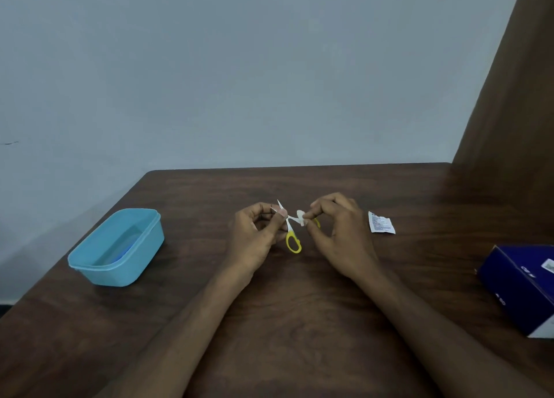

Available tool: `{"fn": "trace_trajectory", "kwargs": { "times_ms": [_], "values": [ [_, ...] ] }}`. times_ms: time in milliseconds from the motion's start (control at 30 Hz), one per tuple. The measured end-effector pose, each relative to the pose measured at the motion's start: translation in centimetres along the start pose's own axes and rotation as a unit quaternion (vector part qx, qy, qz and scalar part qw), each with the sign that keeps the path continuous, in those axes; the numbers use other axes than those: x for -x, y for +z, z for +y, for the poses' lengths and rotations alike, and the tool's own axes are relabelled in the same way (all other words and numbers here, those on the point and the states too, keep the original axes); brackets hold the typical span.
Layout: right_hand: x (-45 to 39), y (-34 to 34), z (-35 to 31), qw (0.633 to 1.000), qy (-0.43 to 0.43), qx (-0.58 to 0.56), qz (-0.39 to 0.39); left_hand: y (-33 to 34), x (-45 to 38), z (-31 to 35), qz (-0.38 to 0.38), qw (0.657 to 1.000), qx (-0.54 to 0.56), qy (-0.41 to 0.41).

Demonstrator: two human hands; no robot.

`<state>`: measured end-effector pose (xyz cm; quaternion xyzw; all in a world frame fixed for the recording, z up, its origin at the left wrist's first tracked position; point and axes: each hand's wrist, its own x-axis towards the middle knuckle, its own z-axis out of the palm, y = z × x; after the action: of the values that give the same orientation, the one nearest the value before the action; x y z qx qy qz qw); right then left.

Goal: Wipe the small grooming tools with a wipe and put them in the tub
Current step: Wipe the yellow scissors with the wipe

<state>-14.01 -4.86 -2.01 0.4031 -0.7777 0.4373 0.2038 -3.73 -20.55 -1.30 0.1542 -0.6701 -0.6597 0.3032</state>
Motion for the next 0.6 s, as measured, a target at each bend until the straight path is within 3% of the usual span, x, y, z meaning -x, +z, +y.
{"fn": "trace_trajectory", "kwargs": {
  "times_ms": [133, 467, 600],
  "values": [
    [0.03, -0.27, 0.56, 0.999, 0.031, 0.022, 0.022, -0.03, -0.22, -0.07, 0.015, 1.000, 0.000, 0.010],
    [0.09, -0.13, 0.49, 0.998, 0.003, 0.066, -0.003, -0.23, -0.63, -0.44, 0.045, 0.997, -0.047, 0.040],
    [0.03, 0.13, 0.29, 1.000, -0.010, -0.004, 0.009, -0.10, -0.39, -0.36, 0.039, 0.997, -0.049, 0.054]
  ]
}}
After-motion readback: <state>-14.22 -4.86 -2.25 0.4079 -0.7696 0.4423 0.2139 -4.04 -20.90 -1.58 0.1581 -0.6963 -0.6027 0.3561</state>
